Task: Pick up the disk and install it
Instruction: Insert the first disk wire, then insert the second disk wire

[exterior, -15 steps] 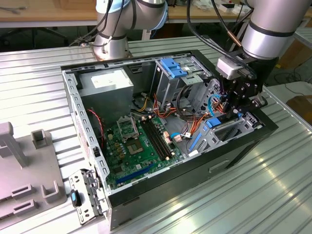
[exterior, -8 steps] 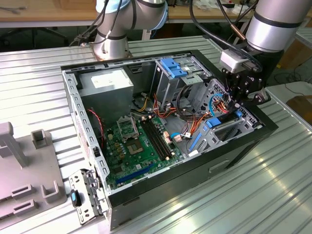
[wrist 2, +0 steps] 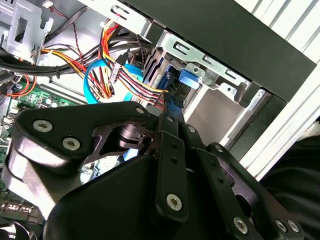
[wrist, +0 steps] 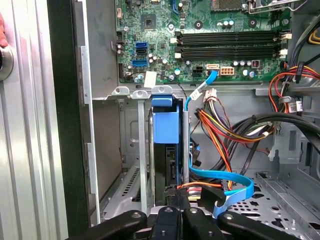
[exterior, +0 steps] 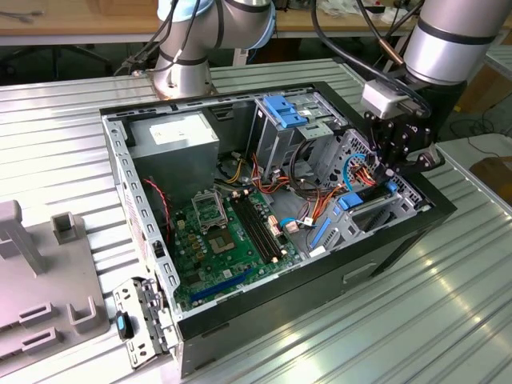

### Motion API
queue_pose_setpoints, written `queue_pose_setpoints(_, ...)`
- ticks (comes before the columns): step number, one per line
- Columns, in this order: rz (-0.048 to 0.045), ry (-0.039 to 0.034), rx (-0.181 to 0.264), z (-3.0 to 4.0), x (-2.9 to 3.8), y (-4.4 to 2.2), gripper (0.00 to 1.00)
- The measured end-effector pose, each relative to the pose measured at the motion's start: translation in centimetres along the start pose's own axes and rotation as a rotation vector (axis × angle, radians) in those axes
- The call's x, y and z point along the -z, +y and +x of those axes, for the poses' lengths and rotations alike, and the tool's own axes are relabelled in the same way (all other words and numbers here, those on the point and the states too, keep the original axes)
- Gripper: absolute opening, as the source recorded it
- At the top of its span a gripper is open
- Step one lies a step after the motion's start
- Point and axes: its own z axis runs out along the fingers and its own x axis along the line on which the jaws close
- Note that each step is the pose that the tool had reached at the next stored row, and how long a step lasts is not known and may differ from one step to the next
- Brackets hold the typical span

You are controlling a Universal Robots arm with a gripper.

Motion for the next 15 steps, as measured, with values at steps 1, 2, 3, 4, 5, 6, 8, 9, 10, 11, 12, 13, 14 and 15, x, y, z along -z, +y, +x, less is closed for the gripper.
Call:
queue_pose_setpoints(1,0.0,0.0,0.0,0.0,0.01,0.0,0.11)
queue_pose_setpoints(2,0.0,-0.0001,0.0,0.0,0.02,0.0,0.11)
queue_pose_setpoints(3,0.0,0.0,0.0,0.0,0.05,-0.01,0.11)
queue_pose_setpoints(4,0.0,0.0,0.0,0.01,0.08,-0.01,0.11)
queue_pose_setpoints(5,0.0,0.0,0.0,0.01,0.1,-0.01,0.11)
queue_pose_setpoints(6,0.0,0.0,0.0,0.01,0.11,-0.01,0.11)
queue_pose_setpoints(8,-0.0001,-0.0002,0.0,0.01,0.11,-0.02,0.11)
queue_pose_setpoints(9,-0.0008,-0.0002,0.0,0.01,0.12,-0.01,0.11)
queue_pose_setpoints(10,-0.0023,-0.0001,0.0,0.01,0.12,-0.01,0.11)
queue_pose_setpoints(11,-0.0085,-0.0002,0.001,0.03,0.27,-0.04,0.11)
queue_pose_setpoints(12,-0.0116,-0.0009,0.001,0.05,0.49,-0.06,0.11)
queue_pose_setpoints(13,-0.0135,-0.0015,0.001,0.07,0.68,-0.08,0.11)
queue_pose_setpoints(14,-0.0149,-0.0018,0.001,0.09,0.89,-0.11,0.11)
queue_pose_setpoints(15,-0.0168,-0.0018,0.002,0.12,1.14,-0.14,0.11)
